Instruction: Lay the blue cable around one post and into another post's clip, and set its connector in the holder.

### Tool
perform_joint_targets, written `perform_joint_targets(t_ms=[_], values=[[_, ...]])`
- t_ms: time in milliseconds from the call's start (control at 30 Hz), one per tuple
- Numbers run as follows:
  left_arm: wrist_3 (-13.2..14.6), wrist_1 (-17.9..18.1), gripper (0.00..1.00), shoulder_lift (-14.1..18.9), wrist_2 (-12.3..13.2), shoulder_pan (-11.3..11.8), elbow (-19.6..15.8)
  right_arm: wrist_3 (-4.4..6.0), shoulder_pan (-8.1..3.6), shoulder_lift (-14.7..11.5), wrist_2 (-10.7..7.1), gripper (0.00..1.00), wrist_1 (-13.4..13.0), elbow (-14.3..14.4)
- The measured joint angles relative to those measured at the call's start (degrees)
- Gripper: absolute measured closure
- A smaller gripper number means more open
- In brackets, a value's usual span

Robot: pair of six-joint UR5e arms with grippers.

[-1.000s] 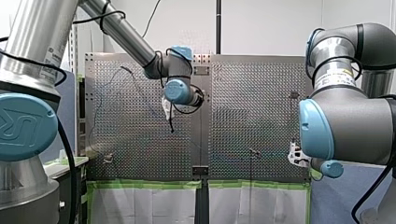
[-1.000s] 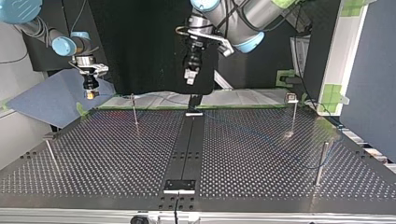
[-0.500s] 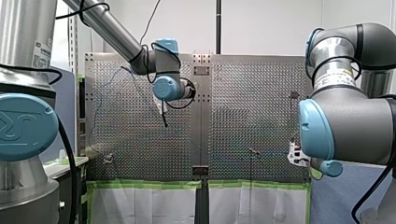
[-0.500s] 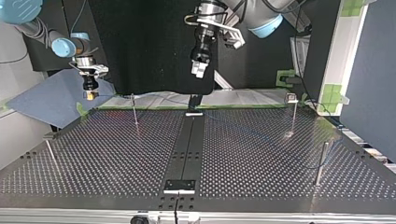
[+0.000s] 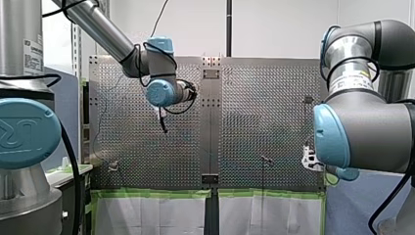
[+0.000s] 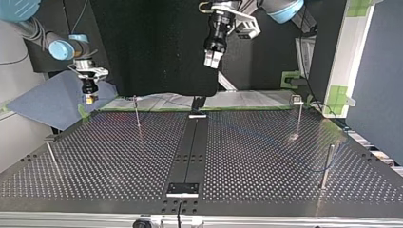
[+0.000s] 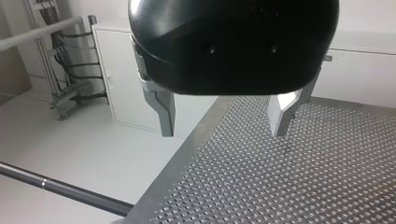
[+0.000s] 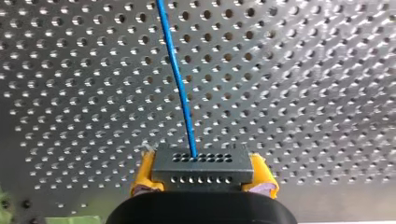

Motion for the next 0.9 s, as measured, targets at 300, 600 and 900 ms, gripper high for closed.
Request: perform_joint_targets(t_ms=[300, 600, 900], values=[[-0.42, 1.82, 0.00, -0.73, 0.24, 0.65, -4.39, 0.57, 0.49, -4.33, 0.15, 1.00, 1.44, 0.00], [-0.41, 5.95, 0.00, -0.82, 0.33, 1.75, -8.69, 0.83, 1.31, -8.58, 1.18, 1.00, 4.70, 0.00], [-0.29, 6.72, 0.00, -0.84, 0.58, 2.34, -12.94, 1.32, 1.55, -12.75, 3.21, 1.00, 8.82, 0.01]])
